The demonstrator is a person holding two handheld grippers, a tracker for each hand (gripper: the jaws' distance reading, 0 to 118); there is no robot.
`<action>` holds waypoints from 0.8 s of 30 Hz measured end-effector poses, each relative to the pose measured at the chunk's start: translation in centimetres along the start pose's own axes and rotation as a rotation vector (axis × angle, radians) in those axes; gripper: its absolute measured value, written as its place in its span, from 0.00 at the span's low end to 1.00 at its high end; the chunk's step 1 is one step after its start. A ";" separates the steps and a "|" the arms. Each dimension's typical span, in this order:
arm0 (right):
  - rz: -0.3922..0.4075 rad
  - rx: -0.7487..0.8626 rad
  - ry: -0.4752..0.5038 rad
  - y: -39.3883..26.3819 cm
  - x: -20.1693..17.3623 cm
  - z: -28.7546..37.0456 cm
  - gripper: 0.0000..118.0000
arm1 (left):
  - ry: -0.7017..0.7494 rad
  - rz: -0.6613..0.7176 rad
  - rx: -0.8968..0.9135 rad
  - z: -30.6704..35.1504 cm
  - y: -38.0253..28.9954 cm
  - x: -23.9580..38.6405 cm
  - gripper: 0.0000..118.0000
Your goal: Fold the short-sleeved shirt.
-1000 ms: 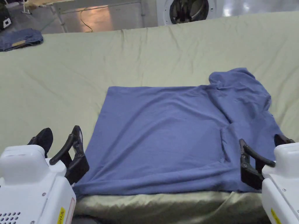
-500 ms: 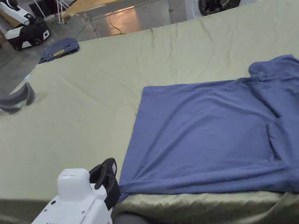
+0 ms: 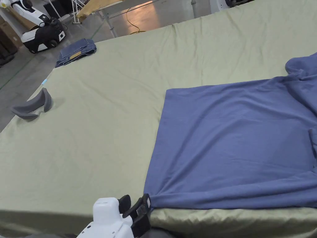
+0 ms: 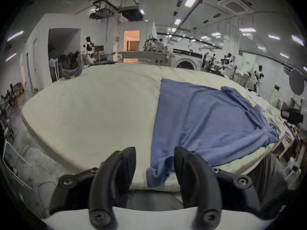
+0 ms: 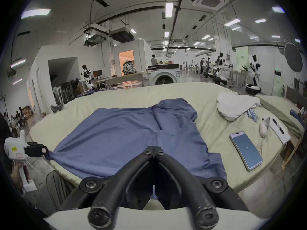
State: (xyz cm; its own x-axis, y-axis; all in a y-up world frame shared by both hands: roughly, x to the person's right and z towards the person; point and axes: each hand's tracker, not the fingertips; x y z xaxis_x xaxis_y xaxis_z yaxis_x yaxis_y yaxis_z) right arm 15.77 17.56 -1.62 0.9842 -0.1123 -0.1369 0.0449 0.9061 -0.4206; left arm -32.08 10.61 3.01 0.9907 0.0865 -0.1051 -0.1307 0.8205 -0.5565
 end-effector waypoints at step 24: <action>-0.069 -0.166 -0.233 -3.7 8.4 3.6 0.46 | 0.014 -0.179 -0.217 -3.3 -0.1 3.3 0.02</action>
State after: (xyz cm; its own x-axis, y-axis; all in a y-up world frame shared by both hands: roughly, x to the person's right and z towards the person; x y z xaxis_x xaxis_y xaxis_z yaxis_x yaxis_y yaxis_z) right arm 24.49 14.70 2.01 0.9935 -0.0574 0.0984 0.1033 0.8183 -0.5654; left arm -28.88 9.00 0.01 0.9983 -0.0583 0.0001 0.0399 0.6814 -0.7308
